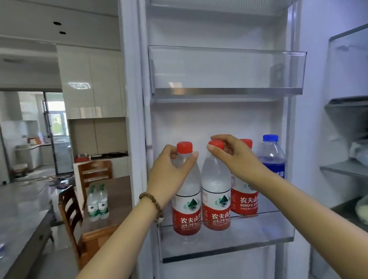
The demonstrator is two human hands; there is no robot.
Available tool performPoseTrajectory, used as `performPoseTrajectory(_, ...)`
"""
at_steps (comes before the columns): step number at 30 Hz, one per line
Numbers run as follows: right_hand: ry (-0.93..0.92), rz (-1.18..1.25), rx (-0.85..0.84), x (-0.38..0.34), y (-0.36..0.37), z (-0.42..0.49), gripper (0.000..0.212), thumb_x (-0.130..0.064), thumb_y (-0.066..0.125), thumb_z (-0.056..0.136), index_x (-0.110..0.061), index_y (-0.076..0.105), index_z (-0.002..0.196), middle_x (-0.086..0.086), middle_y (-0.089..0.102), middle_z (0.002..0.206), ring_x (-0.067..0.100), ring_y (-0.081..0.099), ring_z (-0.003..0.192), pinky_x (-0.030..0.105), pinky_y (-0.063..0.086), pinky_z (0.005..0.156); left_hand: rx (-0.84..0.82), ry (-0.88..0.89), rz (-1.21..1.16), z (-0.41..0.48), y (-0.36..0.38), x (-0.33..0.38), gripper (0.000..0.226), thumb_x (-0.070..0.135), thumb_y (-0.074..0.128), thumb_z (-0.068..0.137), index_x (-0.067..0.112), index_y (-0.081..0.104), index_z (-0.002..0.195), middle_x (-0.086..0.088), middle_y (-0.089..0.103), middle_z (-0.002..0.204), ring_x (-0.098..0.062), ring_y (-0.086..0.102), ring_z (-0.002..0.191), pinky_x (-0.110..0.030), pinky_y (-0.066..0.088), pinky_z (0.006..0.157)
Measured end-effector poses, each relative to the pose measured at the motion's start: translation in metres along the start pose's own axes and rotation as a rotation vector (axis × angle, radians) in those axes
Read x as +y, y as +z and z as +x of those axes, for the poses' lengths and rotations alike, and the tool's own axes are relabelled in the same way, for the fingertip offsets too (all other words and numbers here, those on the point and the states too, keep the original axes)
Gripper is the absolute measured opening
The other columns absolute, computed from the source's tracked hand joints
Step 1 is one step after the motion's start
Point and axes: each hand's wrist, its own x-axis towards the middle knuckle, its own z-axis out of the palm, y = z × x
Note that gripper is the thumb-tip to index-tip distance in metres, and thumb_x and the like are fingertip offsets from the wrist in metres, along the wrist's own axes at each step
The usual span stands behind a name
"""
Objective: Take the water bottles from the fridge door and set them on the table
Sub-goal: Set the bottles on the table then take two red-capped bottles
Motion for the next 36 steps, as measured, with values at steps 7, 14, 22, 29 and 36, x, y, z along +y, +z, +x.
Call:
performPoseTrajectory(7, -0.086, 0.297, -0.050, 0.019, -0.005, -0.006, 0.032, -0.027, 0.054, 0.091, -0.019, 0.052, 0.122, -0.001, 0.063, 0.120, -0.002, 0.058, 0.106, 0.002, 0.044, 0.083, 0.058, 0.027, -0.171, -0.022, 0.017, 0.013, 0.027, 0.044, 0.057, 0.084, 0.027, 0.059, 0.106, 0.016, 0.062, 0.104, 0.001, 0.055, 0.100, -0.011, 0.039, 0.080)
performPoseTrajectory(14, -0.164, 0.323, -0.042, 0.022, 0.001, -0.010, 0.027, -0.026, 0.058, 0.090, -0.027, 0.049, 0.115, -0.021, 0.057, 0.106, -0.008, 0.056, 0.100, 0.006, 0.046, 0.084, 0.185, -0.011, -0.257, -0.033, 0.034, 0.022, 0.034, 0.041, 0.051, 0.089, 0.022, 0.057, 0.116, 0.007, 0.063, 0.112, -0.006, 0.055, 0.109, -0.011, 0.038, 0.084)
performPoseTrajectory(22, -0.132, 0.471, 0.011, 0.021, -0.003, -0.014, 0.028, -0.023, 0.061, 0.088, -0.024, 0.051, 0.114, -0.010, 0.061, 0.109, 0.007, 0.060, 0.106, 0.006, 0.046, 0.079, 0.187, 0.061, -0.235, -0.049, 0.033, 0.052, 0.026, 0.035, 0.051, 0.091, 0.022, 0.057, 0.113, 0.007, 0.063, 0.110, -0.002, 0.055, 0.106, -0.012, 0.039, 0.087)
performPoseTrajectory(29, -0.298, 0.595, 0.143, -0.030, -0.040, -0.009, 0.021, -0.026, 0.062, 0.088, -0.032, 0.054, 0.107, -0.005, 0.066, 0.110, 0.002, 0.062, 0.104, 0.013, 0.048, 0.089, 0.334, 0.258, -0.173, -0.045, -0.015, 0.119, 0.019, 0.032, 0.055, 0.090, 0.023, 0.063, 0.105, 0.016, 0.066, 0.097, 0.004, 0.059, 0.098, -0.010, 0.045, 0.086)
performPoseTrajectory(36, -0.314, 0.702, 0.046, -0.075, -0.038, -0.019, 0.021, -0.028, 0.059, 0.089, -0.025, 0.059, 0.110, -0.003, 0.071, 0.094, -0.002, 0.065, 0.092, 0.009, 0.047, 0.087, 0.532, 0.209, -0.144, -0.062, -0.068, 0.130, 0.026, 0.036, 0.059, 0.088, 0.014, 0.072, 0.092, 0.009, 0.068, 0.075, -0.001, 0.062, 0.074, -0.012, 0.045, 0.072)
